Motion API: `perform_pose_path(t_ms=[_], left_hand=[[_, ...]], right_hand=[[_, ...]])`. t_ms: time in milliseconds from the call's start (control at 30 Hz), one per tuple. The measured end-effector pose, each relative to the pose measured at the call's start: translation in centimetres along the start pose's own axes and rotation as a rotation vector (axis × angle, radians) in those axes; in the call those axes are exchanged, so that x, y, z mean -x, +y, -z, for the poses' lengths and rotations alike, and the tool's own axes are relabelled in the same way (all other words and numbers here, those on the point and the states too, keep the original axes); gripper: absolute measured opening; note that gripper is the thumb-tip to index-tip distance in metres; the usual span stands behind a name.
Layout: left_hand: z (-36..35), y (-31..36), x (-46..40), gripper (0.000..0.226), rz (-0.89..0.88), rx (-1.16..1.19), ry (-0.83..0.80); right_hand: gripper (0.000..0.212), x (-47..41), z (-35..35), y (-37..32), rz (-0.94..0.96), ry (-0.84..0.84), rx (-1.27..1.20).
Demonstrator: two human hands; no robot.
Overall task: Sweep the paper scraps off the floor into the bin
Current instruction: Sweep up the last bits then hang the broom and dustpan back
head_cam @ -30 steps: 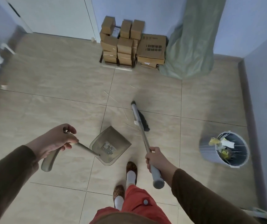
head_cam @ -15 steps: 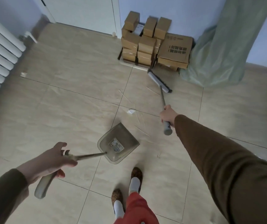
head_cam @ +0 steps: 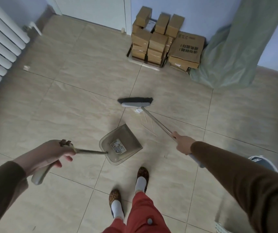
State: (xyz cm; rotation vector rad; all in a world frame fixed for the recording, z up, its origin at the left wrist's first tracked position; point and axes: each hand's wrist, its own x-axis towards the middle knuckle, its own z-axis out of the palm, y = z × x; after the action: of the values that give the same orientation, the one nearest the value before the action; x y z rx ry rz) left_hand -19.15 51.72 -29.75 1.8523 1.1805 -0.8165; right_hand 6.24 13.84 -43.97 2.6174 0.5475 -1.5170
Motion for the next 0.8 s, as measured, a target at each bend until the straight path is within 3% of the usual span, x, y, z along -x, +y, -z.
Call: perform_pose_path(t_ms=[200,300,533,633,800], left_hand=[[0.0,-1.9,0.7,0.011,-0.066,0.044,-0.037],[0.0,-2.7,1.2,0.012,-0.111,0.034,-0.058],[0.3,-2.3,1.5,0.018,-0.170,0.039,-0.076],[0.3,-1.1,1.4,0.022,-0.180,0.015,-0.084],[-0.5,2.0,1.4,0.026,-0.182,-0.055,-0.122]], right_hand=[[0.080,8.4,-0.9,6.5,-0.094,0.035,0.359],[0.082,11.8,-1.1,8.9,-0.155,0.119,0.394],[0.064,17.0,-6.9,13.3,-0.213,0.191,-0.195],[0.052,16.8,-8.1,10.2,-0.297,0.197,-0.396],[0.039,12.7,-9.7,2.1,-0.272,0.156,-0.639]])
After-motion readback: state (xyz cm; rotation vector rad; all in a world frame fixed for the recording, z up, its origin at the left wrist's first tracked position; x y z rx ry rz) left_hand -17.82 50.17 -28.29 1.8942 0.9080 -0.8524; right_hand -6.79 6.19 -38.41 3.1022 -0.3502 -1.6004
